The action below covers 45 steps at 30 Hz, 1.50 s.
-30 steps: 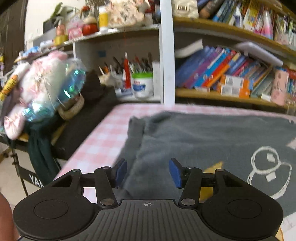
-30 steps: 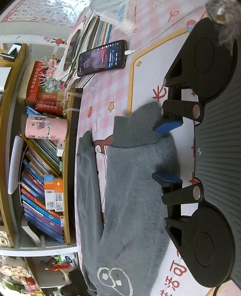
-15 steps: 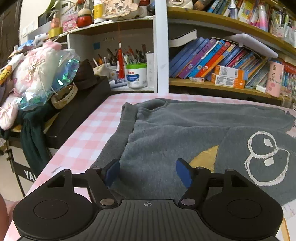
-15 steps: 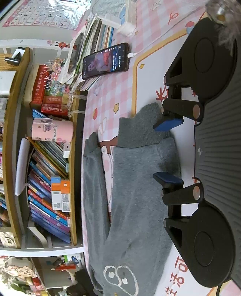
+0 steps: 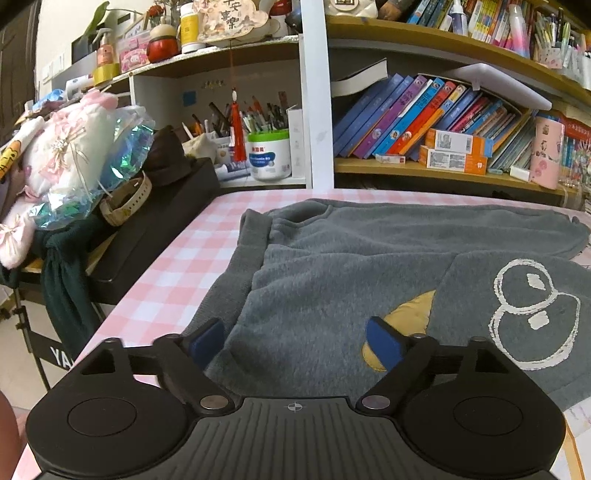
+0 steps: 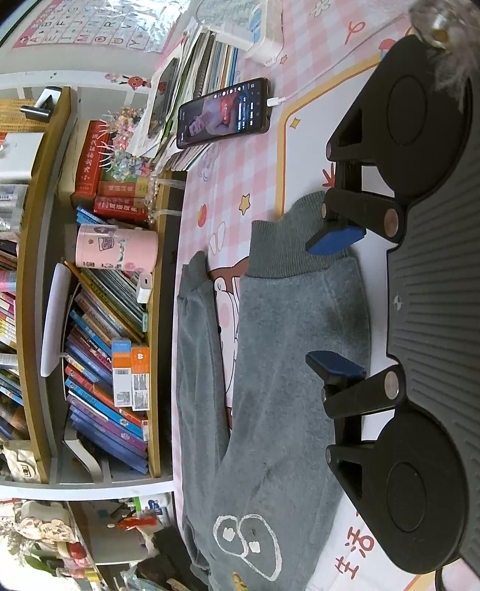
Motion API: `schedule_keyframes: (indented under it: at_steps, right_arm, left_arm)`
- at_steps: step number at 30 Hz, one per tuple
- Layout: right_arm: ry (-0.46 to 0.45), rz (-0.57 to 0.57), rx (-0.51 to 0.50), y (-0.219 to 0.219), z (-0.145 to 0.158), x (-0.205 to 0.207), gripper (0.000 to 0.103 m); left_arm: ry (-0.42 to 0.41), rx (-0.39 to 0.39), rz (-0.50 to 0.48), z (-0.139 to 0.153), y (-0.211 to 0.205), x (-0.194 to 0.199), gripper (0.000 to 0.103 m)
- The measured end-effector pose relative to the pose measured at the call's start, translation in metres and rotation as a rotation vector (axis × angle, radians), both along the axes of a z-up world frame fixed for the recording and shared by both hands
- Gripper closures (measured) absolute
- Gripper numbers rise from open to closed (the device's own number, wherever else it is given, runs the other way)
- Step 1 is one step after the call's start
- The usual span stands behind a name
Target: Fold clothes
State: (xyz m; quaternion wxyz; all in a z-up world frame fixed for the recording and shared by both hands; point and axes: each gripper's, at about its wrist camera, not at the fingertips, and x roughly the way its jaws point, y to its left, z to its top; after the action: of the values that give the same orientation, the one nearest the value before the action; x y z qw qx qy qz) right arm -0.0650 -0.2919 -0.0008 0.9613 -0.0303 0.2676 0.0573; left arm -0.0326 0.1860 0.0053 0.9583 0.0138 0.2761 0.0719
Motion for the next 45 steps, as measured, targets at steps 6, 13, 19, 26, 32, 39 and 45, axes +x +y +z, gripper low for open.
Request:
schedule_keyframes:
  at_steps: [6,13,19,26,32,39,45]
  right_arm:
    - [0.006,0.025,0.011,0.006,0.000,0.006,0.044]
    - [0.031,0.073,0.008,0.019,-0.003,0.019,0.038]
    - [0.046,0.105,0.002,0.027,-0.003,0.034,0.034]
    - [0.060,0.180,-0.019,0.042,0.001,0.057,0.031]
    - [0.083,0.272,-0.045,0.052,0.005,0.087,0.023]
    - [0.100,0.378,-0.108,0.060,0.019,0.139,0.018]
    - [0.150,0.411,-0.134,0.070,0.022,0.192,0.015]
  left_arm:
    - [-0.001,-0.005,-0.022,-0.003,-0.005,0.008,0.010]
    - [0.007,0.030,-0.080,-0.008,-0.018,0.015,0.006]
    - [0.005,0.095,-0.142,-0.005,-0.030,0.021,0.004]
    - [-0.002,0.164,-0.200,0.000,-0.041,0.031,0.002]
    - [0.033,0.176,-0.236,0.004,-0.041,0.047,0.002]
    - [0.034,0.172,-0.304,0.013,-0.034,0.068,0.002]
    - [0.071,0.174,-0.293,0.009,-0.026,0.096,0.002]
